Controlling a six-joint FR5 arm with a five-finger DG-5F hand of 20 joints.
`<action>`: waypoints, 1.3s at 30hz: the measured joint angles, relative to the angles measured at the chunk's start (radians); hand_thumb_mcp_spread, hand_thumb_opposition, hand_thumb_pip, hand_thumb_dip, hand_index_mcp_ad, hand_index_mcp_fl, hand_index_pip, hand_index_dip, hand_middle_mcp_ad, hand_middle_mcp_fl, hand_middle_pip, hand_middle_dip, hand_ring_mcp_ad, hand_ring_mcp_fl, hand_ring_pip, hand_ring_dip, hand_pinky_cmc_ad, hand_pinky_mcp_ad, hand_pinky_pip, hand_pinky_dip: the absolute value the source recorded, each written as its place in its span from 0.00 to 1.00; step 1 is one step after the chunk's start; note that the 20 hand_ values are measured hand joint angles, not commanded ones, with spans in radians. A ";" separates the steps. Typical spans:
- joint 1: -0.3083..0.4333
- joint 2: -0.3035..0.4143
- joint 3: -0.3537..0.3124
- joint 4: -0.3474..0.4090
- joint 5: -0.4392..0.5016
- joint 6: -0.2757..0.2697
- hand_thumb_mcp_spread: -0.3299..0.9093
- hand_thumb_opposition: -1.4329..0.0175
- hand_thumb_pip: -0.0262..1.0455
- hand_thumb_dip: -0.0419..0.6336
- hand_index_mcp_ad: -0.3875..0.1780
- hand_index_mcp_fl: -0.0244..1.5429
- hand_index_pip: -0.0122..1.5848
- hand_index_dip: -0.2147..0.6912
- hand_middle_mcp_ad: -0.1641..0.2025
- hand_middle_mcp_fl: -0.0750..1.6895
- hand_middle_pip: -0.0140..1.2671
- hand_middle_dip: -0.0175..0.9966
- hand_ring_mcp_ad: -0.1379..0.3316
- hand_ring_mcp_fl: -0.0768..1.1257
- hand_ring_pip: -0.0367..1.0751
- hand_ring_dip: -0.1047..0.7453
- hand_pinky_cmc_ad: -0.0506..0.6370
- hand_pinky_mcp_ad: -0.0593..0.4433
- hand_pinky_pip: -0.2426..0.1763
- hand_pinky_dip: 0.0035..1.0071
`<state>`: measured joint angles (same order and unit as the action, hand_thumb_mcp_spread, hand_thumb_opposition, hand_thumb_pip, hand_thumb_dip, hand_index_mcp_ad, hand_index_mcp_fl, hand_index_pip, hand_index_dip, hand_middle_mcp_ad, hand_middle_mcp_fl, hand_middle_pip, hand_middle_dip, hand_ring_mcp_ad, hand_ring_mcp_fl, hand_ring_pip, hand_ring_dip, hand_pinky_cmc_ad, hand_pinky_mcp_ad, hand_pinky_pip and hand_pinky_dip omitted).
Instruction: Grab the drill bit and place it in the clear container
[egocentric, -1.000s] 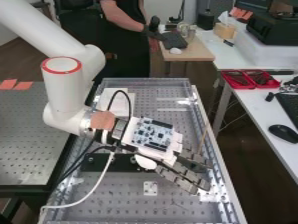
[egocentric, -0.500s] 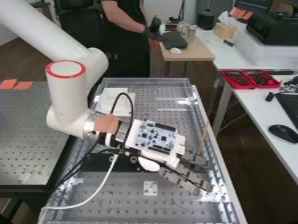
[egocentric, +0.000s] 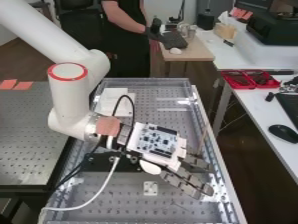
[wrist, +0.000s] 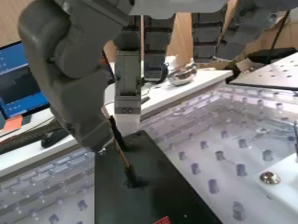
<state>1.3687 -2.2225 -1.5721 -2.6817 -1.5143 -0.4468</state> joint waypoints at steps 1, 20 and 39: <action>0.000 -0.001 0.001 0.000 0.000 0.000 0.62 0.38 0.60 0.44 0.62 0.25 0.85 0.36 0.41 0.14 0.11 0.19 0.79 0.10 0.10 0.08 0.40 0.48 0.32 0.18; 0.001 -0.009 0.007 0.010 0.004 0.012 0.70 0.36 0.57 0.44 0.57 0.38 0.88 0.36 0.40 0.16 0.11 0.19 0.78 0.13 0.11 0.08 0.43 0.48 0.32 0.18; 0.001 0.011 -0.015 0.058 0.000 0.034 0.78 0.35 0.49 0.43 0.55 0.44 0.83 0.35 0.40 0.19 0.11 0.19 0.75 0.17 0.12 0.08 0.50 0.49 0.35 0.18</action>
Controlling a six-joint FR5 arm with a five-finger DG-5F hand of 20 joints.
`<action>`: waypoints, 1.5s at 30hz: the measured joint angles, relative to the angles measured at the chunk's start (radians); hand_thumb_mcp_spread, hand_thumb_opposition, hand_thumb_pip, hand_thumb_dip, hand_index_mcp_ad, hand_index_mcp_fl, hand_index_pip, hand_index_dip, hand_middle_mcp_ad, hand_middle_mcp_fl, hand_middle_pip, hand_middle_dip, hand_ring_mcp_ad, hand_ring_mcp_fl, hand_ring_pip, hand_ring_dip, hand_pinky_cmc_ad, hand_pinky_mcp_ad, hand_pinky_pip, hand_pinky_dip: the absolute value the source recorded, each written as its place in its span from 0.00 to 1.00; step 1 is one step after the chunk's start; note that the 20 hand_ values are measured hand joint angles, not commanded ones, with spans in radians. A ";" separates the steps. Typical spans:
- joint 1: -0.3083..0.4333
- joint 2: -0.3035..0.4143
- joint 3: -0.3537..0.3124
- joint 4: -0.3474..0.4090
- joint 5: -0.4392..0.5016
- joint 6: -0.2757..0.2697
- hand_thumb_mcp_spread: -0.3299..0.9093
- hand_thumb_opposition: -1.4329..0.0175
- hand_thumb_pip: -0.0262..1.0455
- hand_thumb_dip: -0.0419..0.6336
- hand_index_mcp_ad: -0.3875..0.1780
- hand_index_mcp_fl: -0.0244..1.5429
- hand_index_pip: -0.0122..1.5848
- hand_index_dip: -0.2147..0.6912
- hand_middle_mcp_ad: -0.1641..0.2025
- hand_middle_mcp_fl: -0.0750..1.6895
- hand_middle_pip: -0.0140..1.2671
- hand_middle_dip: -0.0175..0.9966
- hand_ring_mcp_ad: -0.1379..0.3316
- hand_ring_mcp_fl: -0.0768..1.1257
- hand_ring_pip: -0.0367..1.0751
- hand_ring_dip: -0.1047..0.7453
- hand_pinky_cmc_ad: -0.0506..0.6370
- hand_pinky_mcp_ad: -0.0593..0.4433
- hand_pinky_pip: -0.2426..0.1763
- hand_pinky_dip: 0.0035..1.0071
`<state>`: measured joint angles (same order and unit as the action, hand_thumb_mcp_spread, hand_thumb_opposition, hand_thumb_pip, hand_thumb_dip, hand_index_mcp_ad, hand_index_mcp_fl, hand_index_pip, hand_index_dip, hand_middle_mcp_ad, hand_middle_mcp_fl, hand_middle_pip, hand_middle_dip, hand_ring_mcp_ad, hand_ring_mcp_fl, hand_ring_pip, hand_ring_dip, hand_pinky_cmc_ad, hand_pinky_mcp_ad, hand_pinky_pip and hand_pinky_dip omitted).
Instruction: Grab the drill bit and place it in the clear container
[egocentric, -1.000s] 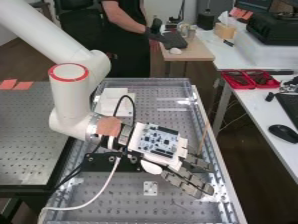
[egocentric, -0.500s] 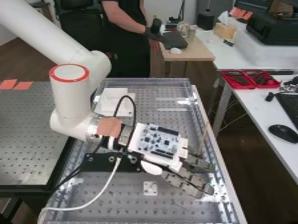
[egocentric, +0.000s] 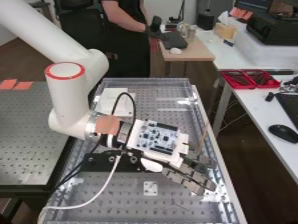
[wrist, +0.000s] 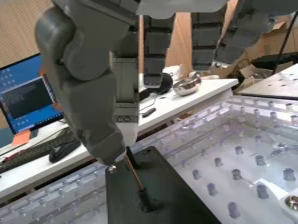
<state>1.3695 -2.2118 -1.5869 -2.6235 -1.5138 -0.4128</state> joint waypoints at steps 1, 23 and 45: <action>0.000 0.002 0.000 0.002 0.004 0.002 0.78 0.35 0.49 0.43 0.55 0.44 0.82 0.35 0.39 0.19 0.11 0.19 0.75 0.17 0.12 0.08 0.51 0.48 0.35 0.18; 0.036 0.243 -0.065 -0.015 -0.001 -0.110 0.78 0.34 0.42 0.42 0.55 0.51 0.77 0.36 0.39 0.20 0.11 0.19 0.75 0.17 0.12 0.08 0.52 0.48 0.34 0.17; 0.169 0.378 -0.114 -0.061 -0.151 -0.127 0.78 0.31 0.42 0.42 0.55 0.56 0.69 0.46 0.39 0.21 0.11 0.20 0.75 0.17 0.12 0.08 0.53 0.48 0.35 0.17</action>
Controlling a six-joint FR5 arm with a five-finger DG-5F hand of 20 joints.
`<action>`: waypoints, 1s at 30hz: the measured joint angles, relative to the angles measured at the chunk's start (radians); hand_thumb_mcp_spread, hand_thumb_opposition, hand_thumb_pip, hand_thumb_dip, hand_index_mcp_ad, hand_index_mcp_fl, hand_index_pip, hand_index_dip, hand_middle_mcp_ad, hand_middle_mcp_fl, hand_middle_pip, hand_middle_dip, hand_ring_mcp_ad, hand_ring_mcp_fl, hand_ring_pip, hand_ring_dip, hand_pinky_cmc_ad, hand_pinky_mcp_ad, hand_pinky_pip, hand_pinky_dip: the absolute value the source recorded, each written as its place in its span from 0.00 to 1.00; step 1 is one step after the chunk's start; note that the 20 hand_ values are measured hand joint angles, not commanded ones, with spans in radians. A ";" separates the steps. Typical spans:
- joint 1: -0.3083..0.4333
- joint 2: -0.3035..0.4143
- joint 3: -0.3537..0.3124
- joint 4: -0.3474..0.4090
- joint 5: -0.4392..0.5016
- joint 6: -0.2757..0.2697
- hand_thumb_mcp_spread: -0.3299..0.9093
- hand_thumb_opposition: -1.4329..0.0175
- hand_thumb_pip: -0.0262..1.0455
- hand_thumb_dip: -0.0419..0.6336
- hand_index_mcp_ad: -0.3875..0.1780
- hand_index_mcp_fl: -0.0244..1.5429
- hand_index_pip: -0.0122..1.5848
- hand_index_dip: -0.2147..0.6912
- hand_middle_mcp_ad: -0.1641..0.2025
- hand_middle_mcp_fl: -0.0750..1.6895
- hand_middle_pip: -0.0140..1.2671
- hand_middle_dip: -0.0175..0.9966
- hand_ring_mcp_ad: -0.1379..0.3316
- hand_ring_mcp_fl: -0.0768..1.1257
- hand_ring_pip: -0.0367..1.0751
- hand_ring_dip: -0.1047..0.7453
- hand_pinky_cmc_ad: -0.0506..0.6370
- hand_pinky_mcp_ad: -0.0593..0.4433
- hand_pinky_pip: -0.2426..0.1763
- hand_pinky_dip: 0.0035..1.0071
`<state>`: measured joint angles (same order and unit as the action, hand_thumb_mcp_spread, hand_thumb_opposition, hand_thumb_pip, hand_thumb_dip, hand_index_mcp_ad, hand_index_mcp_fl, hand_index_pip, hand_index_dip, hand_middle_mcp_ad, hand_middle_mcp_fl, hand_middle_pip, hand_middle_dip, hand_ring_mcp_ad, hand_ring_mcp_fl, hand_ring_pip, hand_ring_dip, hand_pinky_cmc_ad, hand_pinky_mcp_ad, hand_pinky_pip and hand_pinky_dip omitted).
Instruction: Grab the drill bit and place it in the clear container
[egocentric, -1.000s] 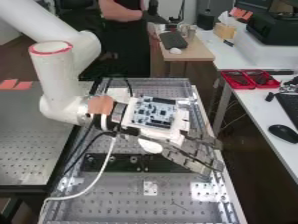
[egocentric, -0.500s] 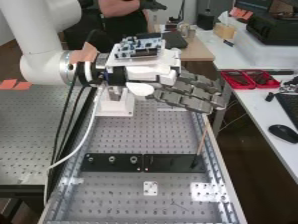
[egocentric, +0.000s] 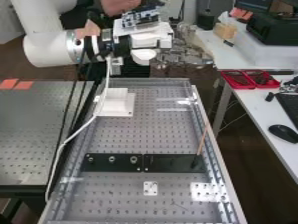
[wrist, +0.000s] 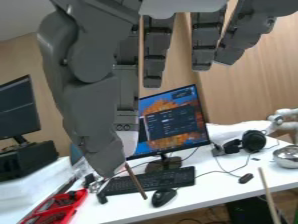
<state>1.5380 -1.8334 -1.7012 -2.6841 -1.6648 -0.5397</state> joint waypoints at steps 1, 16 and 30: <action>0.008 0.001 -0.001 -0.003 -0.010 0.002 0.78 0.31 0.42 0.42 0.55 0.56 0.69 0.46 0.39 0.21 0.11 0.20 0.75 0.17 0.13 0.08 0.52 0.48 0.35 0.17; 0.090 -0.029 0.009 -0.018 -0.062 0.037 0.78 0.31 0.42 0.42 0.55 0.56 0.68 0.46 0.39 0.21 0.11 0.20 0.75 0.17 0.13 0.09 0.52 0.48 0.35 0.17; 0.153 -0.127 0.066 -0.069 -0.066 0.045 0.78 0.31 0.42 0.42 0.55 0.56 0.68 0.46 0.39 0.21 0.11 0.20 0.75 0.17 0.12 0.10 0.52 0.48 0.35 0.17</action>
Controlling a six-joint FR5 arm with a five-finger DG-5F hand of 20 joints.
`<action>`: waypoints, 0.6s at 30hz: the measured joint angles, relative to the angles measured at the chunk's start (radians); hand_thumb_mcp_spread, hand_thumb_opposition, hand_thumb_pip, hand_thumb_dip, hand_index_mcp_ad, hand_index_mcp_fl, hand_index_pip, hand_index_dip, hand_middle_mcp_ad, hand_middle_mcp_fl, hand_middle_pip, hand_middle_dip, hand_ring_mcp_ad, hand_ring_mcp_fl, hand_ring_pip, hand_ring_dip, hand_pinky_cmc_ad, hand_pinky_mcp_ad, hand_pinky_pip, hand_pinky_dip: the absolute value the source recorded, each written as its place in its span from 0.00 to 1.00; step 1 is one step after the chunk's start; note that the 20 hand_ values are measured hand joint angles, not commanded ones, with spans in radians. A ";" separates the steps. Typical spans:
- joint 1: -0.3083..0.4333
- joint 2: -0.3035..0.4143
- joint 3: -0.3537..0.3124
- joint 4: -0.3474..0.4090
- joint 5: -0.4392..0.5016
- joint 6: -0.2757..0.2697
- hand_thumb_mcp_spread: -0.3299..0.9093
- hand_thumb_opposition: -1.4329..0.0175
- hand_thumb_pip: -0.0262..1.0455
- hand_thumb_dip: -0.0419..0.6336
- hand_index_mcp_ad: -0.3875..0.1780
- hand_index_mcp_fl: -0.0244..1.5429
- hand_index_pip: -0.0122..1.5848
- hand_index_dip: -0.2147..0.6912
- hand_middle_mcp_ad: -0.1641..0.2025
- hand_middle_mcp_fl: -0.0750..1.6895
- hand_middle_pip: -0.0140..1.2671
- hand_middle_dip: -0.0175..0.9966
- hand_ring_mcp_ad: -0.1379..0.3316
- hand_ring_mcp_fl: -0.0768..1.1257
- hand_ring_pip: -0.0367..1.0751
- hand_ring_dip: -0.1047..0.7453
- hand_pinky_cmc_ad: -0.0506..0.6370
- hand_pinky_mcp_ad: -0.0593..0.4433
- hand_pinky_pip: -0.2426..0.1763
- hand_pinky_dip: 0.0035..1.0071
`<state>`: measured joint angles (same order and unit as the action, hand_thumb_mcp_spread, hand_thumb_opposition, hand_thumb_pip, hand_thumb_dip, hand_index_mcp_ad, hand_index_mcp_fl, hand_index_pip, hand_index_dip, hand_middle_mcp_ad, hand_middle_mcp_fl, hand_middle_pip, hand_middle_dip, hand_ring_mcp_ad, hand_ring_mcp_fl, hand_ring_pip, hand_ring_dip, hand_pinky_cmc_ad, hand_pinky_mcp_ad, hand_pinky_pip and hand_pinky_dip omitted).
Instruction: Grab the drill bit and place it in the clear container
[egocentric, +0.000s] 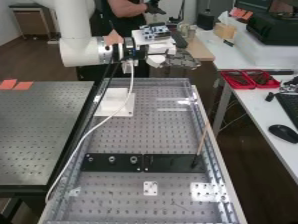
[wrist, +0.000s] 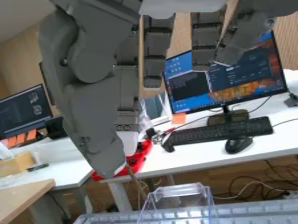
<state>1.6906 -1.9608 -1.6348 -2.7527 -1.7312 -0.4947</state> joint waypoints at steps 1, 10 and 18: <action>0.004 -0.011 0.008 -0.008 0.003 -0.002 0.78 0.31 0.42 0.42 0.55 0.56 0.68 0.46 0.39 0.21 0.11 0.20 0.75 0.17 0.12 0.10 0.52 0.48 0.35 0.17; 0.027 -0.091 0.061 -0.054 0.032 -0.016 0.78 0.31 0.42 0.42 0.55 0.56 0.68 0.46 0.39 0.21 0.11 0.20 0.75 0.17 0.12 0.09 0.52 0.48 0.35 0.17; 0.038 -0.161 0.098 -0.071 0.063 -0.010 0.78 0.31 0.42 0.42 0.55 0.56 0.68 0.46 0.39 0.21 0.11 0.20 0.75 0.17 0.12 0.10 0.52 0.48 0.34 0.17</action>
<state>1.7283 -2.1221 -1.5369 -2.8238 -1.6685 -0.5047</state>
